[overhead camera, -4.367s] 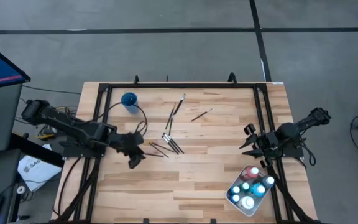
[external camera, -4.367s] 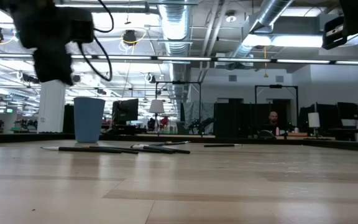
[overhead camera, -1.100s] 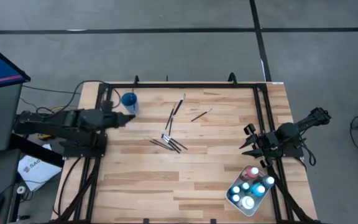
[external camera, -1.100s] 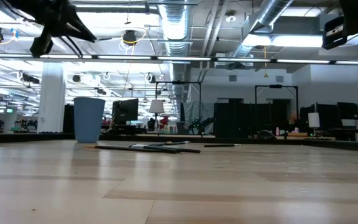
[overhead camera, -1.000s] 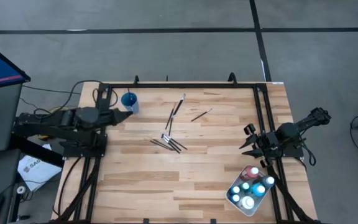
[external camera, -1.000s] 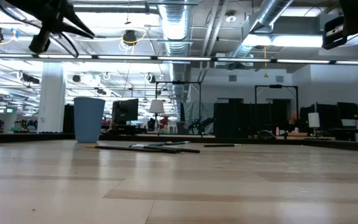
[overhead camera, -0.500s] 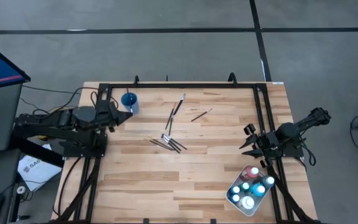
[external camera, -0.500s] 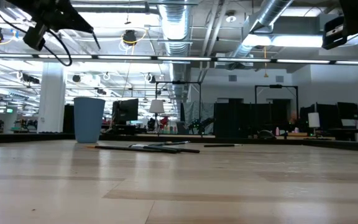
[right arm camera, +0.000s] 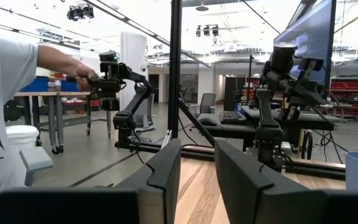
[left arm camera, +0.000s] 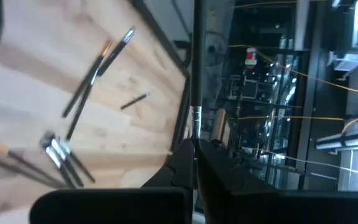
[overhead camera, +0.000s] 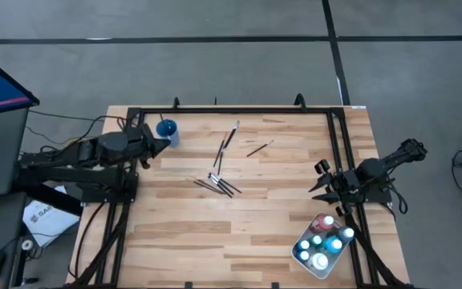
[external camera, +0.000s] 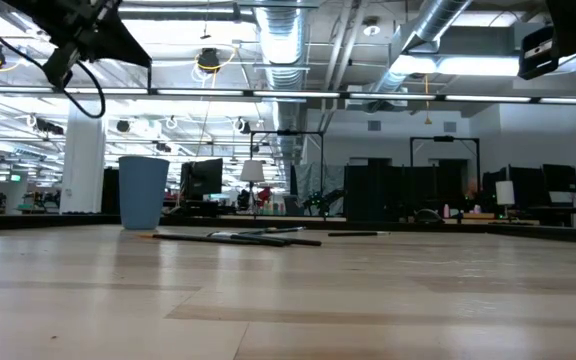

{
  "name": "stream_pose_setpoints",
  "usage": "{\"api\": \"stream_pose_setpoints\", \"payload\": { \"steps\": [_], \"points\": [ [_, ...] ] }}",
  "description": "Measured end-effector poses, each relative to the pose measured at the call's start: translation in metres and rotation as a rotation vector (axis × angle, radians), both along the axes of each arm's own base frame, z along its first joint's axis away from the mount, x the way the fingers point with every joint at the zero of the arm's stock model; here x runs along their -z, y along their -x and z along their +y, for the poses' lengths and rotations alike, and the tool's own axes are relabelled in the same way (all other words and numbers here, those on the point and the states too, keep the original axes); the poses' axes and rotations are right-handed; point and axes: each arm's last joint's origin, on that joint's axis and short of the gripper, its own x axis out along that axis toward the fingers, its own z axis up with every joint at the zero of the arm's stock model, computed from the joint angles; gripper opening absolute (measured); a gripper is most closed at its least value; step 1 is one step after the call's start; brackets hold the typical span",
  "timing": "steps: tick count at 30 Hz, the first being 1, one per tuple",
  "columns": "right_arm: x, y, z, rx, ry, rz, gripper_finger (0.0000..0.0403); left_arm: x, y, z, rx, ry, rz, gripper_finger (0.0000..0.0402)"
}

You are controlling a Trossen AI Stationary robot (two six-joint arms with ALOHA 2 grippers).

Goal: Pick & Place Paint Supplies
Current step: Put the silver paint brush into the blue cup

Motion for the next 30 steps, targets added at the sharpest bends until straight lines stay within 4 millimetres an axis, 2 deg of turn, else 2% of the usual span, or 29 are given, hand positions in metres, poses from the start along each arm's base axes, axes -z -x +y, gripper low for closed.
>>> {"api": "stream_pose_setpoints", "payload": {
  "steps": [6,17,24,30],
  "points": [
    [0.0,0.0,0.0,0.0,0.0,0.0,0.0092,0.0059,-0.0111,-0.001,0.084,0.134,0.011,0.0001],
    [0.0,0.0,0.0,0.0,0.0,0.0,0.0092,0.0067,-0.0057,-0.0011,0.049,0.242,-0.027,0.0001],
    [0.0,0.0,0.0,0.0,0.0,0.0,0.0092,0.0071,-0.0043,-0.0013,0.046,0.251,-0.026,0.0001],
    [0.0001,0.0,0.0,0.0,0.0,0.0,0.0092,0.0058,-0.0035,0.0044,-0.057,0.284,-0.078,0.0001]
  ]
}}
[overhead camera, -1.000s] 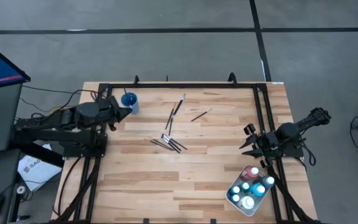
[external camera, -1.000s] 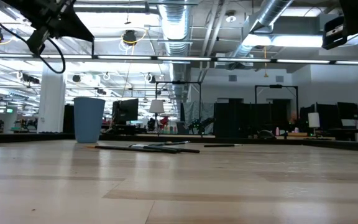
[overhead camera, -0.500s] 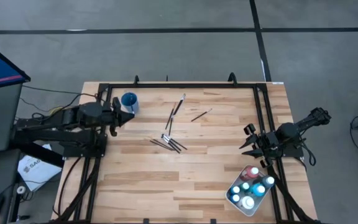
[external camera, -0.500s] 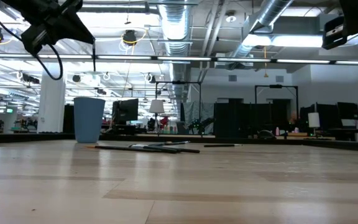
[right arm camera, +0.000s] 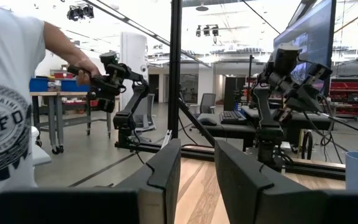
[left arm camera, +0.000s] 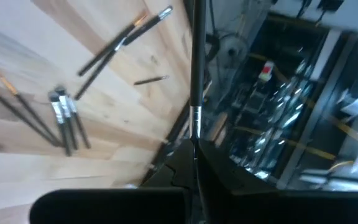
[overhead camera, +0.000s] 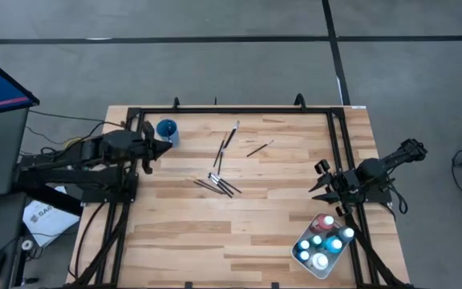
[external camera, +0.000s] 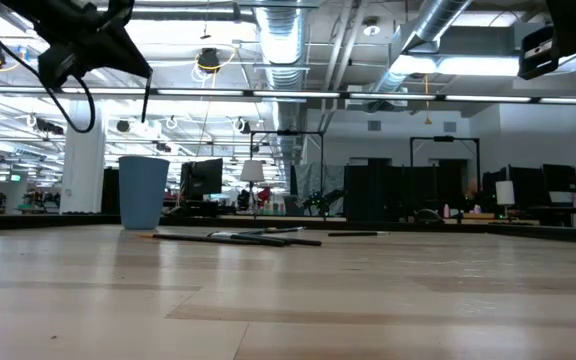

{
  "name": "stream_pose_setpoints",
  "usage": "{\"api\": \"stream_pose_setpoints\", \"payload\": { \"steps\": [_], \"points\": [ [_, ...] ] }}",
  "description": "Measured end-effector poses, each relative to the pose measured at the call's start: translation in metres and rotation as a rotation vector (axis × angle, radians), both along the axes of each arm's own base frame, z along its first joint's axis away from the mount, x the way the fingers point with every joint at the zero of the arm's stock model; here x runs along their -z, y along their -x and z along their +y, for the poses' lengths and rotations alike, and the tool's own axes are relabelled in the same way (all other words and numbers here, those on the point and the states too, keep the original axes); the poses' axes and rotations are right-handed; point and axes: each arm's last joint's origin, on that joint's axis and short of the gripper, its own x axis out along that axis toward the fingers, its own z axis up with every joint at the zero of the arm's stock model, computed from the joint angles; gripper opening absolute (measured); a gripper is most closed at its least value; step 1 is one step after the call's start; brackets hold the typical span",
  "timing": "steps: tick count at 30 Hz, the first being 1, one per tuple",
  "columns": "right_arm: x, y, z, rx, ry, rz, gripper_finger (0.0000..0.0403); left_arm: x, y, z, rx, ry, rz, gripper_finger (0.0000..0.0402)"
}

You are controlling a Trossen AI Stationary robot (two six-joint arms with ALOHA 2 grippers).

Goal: Pick & Place Paint Supplies
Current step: Put the silver paint brush into the blue cup

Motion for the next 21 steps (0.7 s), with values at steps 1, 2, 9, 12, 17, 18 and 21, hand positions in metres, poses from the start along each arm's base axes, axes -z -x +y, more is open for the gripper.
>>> {"api": "stream_pose_setpoints", "payload": {
  "steps": [1,2,9,12,17,18,21],
  "points": [
    [0.0,0.0,0.0,0.0,0.0,0.0,0.0092,-0.001,0.0,0.001,-0.009,0.009,-0.016,0.0001],
    [0.0,0.0,0.0,0.001,0.0,0.0,0.0092,-0.002,-0.001,0.001,-0.016,0.023,-0.037,0.0001],
    [0.0,0.0,0.0,0.0,0.0,0.0,0.0092,-0.012,-0.005,0.004,-0.077,0.133,-0.214,0.0001],
    [0.0,0.0,0.0,0.0,0.0,0.0,0.0092,-0.015,-0.005,0.005,-0.101,0.193,-0.279,0.0001],
    [0.0,0.0,0.0,0.0,0.0,0.0,0.0092,-0.017,-0.006,0.005,-0.142,0.267,-0.342,0.0001],
    [0.0,0.0,0.0,0.0,0.0,0.0,0.0092,-0.017,-0.005,0.006,-0.157,0.272,-0.348,0.0001],
    [0.0,0.0,0.0,0.0,0.0,0.0,0.0092,-0.017,-0.004,0.012,-0.214,0.265,-0.357,0.0001]
  ]
}}
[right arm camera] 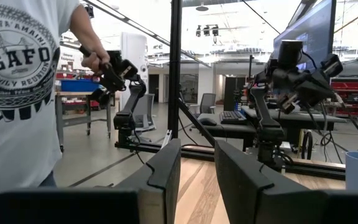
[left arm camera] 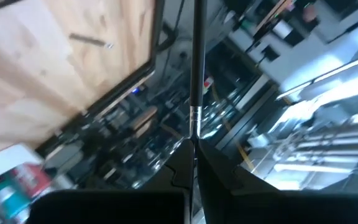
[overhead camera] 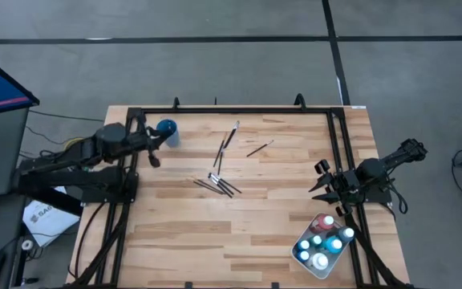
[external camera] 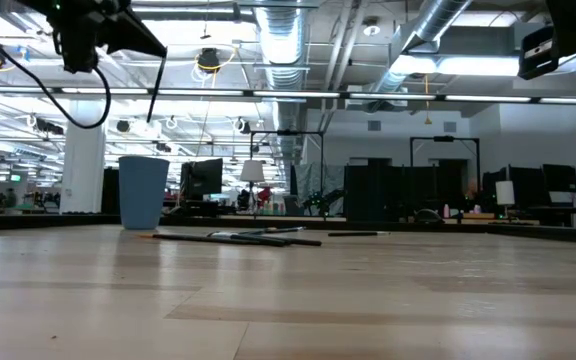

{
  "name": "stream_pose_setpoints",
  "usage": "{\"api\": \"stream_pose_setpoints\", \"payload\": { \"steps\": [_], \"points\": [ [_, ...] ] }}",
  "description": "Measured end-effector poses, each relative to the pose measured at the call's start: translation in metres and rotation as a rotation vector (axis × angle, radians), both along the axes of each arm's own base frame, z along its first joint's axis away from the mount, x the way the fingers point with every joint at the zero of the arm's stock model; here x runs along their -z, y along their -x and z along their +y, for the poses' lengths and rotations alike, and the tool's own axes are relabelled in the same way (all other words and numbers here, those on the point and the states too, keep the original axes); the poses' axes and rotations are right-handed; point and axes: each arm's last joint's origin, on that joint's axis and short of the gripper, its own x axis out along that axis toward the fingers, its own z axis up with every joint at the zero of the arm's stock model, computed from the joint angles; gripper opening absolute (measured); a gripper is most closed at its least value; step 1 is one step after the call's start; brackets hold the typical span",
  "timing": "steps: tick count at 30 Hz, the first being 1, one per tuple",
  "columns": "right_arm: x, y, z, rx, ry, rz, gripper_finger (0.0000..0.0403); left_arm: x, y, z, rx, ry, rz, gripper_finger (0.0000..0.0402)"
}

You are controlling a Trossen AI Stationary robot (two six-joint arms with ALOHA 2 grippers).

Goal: Pick & Place Paint Supplies
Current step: Put the silver paint brush into the blue cup

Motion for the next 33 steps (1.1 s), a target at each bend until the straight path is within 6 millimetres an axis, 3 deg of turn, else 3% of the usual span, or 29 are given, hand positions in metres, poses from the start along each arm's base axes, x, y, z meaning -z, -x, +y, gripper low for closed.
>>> {"api": "stream_pose_setpoints", "payload": {
  "steps": [6,14,33],
  "points": [
    [0.0,0.0,0.0,0.0,0.0,0.0,0.0092,0.017,0.001,0.012,-0.096,0.006,0.035,0.0001],
    [0.0,0.0,0.0,0.0,0.0,0.0,0.0092,0.044,-0.008,0.02,-0.097,0.006,-0.025,0.0001],
    [0.0,0.0,0.0,0.0,0.0,0.0,0.0092,0.058,-0.006,0.026,-0.158,0.013,-0.042,0.0014]
  ]
}}
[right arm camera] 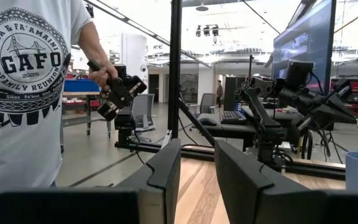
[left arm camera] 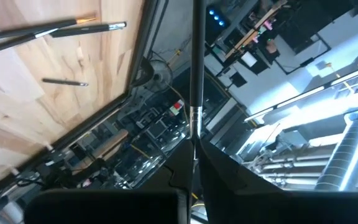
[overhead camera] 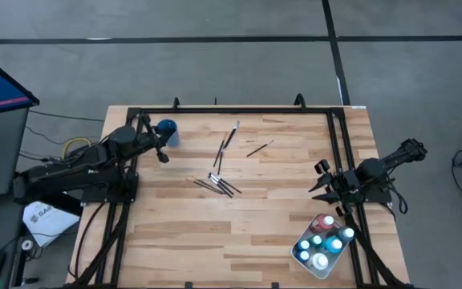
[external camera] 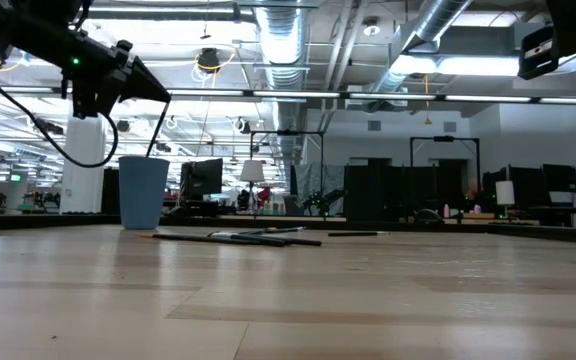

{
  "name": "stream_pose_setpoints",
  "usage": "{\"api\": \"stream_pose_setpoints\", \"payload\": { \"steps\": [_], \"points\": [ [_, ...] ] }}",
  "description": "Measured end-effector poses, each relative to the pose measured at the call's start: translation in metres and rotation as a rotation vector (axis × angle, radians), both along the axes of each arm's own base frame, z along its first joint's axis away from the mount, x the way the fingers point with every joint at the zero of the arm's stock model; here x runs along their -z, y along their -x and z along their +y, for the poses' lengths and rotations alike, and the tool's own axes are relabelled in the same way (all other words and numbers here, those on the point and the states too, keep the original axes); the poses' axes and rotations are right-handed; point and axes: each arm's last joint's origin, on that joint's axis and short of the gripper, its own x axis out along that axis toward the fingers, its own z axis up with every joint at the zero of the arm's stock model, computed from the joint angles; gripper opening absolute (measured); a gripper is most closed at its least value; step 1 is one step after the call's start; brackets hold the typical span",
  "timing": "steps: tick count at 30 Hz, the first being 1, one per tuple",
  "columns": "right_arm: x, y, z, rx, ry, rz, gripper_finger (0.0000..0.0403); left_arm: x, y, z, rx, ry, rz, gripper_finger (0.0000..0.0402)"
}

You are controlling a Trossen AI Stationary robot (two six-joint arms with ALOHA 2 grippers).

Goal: Pick & Place Paint Supplies
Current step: Put the silver paint brush into the blue cup, then put the top gold paint brush into the blue cup

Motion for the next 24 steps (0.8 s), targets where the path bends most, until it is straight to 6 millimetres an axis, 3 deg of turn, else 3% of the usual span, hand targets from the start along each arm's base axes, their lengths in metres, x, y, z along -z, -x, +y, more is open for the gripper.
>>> {"api": "stream_pose_setpoints", "payload": {
  "steps": [14,18,24],
  "points": [
    [0.0,0.0,0.0,0.0,0.0,0.0,0.0092,-0.003,0.0,0.001,-0.017,-0.053,0.003,0.0071],
    [0.0,0.0,0.0,0.0,0.0,0.0,0.0092,-0.025,-0.008,0.005,-0.011,-0.272,-0.114,0.0079],
    [0.0,0.0,0.0,0.0,0.0,0.0,0.0092,-0.086,-0.025,0.012,-0.103,-0.74,-0.194,0.0074]
  ]
}}
